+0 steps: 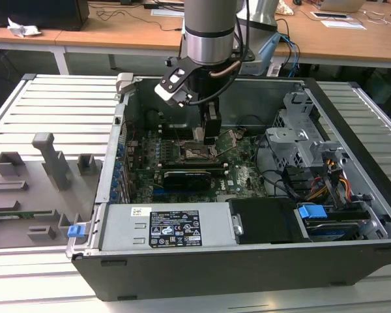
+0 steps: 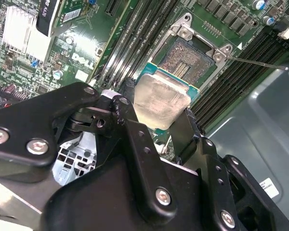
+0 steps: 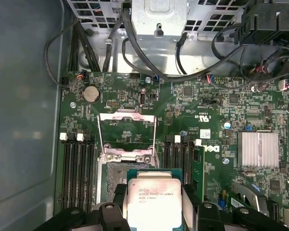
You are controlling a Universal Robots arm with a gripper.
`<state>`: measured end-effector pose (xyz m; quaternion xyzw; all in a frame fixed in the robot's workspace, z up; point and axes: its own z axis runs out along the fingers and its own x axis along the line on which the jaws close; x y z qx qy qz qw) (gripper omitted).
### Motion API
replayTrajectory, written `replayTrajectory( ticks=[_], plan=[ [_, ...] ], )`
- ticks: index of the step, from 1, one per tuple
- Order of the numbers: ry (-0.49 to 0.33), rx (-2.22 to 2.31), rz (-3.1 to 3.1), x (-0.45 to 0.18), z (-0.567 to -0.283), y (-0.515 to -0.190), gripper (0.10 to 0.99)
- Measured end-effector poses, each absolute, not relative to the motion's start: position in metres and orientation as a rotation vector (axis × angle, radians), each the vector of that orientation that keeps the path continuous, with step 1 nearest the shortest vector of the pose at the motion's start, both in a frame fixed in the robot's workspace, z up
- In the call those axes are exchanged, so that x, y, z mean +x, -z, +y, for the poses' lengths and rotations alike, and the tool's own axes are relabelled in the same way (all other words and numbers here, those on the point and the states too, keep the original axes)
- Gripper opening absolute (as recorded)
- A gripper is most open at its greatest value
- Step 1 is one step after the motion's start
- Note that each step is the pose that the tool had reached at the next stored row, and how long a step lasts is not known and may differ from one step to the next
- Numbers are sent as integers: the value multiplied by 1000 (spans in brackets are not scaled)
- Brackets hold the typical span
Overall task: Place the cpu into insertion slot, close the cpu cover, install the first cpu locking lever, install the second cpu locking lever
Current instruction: 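Place the cpu into insertion slot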
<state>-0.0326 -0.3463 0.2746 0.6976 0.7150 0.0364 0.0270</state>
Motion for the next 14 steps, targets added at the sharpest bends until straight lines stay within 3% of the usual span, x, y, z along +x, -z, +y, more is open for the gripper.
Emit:
replayTrajectory(
  ticks=[14],
  plan=[
    [-110,2190,2171,-37,-341,-254,537]
  ],
)
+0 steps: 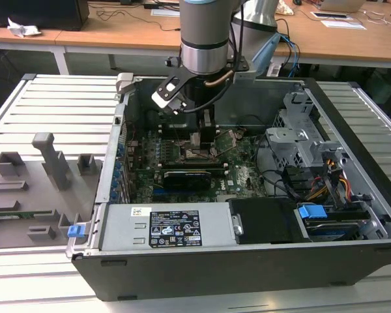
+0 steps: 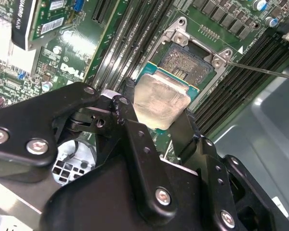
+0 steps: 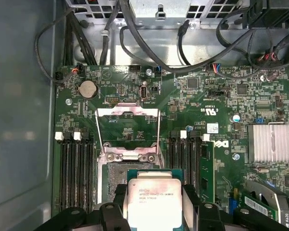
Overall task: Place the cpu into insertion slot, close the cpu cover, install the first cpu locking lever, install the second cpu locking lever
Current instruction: 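Place the cpu into insertion slot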
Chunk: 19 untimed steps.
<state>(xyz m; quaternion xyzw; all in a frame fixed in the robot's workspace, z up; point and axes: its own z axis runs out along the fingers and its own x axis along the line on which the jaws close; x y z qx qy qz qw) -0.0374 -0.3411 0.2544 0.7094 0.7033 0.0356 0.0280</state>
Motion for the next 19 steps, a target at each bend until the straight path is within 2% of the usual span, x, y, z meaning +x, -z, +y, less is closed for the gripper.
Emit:
replayTrajectory(
  ticks=[11,19],
  plan=[
    [-110,2190,2171,-38,-340,-246,537],
    [-110,2190,2171,-38,-328,-238,537]
  ],
)
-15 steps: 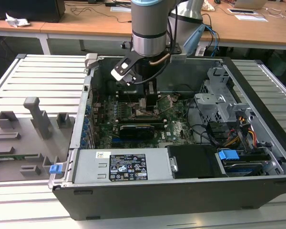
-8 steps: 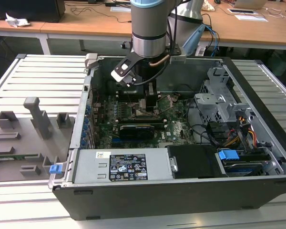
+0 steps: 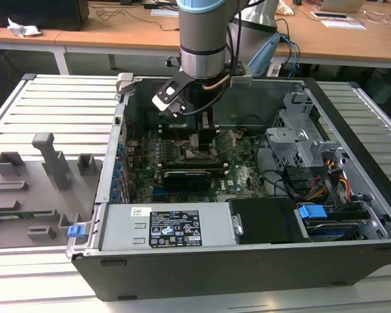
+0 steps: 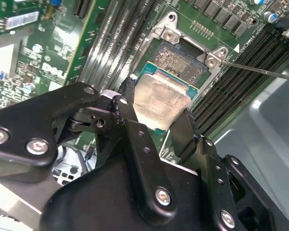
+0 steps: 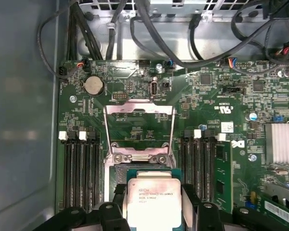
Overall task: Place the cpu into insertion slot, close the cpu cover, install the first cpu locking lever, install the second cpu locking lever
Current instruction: 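Place the cpu into insertion slot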
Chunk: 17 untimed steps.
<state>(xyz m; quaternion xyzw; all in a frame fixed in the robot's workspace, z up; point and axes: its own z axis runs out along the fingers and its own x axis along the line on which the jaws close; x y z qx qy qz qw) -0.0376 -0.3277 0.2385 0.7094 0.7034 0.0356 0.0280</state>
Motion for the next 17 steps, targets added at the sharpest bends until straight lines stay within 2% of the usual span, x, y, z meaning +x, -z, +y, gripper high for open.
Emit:
replayTrajectory(
  ticks=[17],
  plan=[
    [-110,2169,2194,-44,-320,-210,537]
  ],
)
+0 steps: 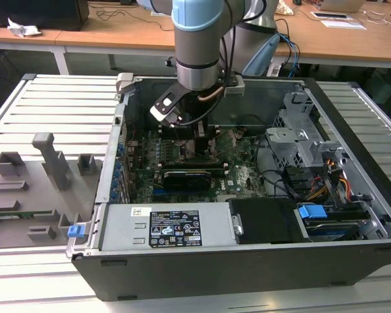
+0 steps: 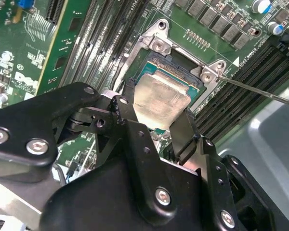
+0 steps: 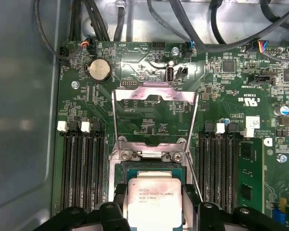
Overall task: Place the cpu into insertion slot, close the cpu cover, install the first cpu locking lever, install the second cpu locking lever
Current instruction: 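Place the cpu into insertion slot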
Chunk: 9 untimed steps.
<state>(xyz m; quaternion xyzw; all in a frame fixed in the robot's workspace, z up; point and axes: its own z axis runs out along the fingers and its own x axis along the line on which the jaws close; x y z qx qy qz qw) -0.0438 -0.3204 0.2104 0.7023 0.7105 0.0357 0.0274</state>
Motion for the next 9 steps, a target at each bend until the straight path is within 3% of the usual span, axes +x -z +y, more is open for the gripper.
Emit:
replayTrajectory(
  ticks=[9],
  plan=[
    [-109,2187,2174,-44,-319,-204,537]
  ],
)
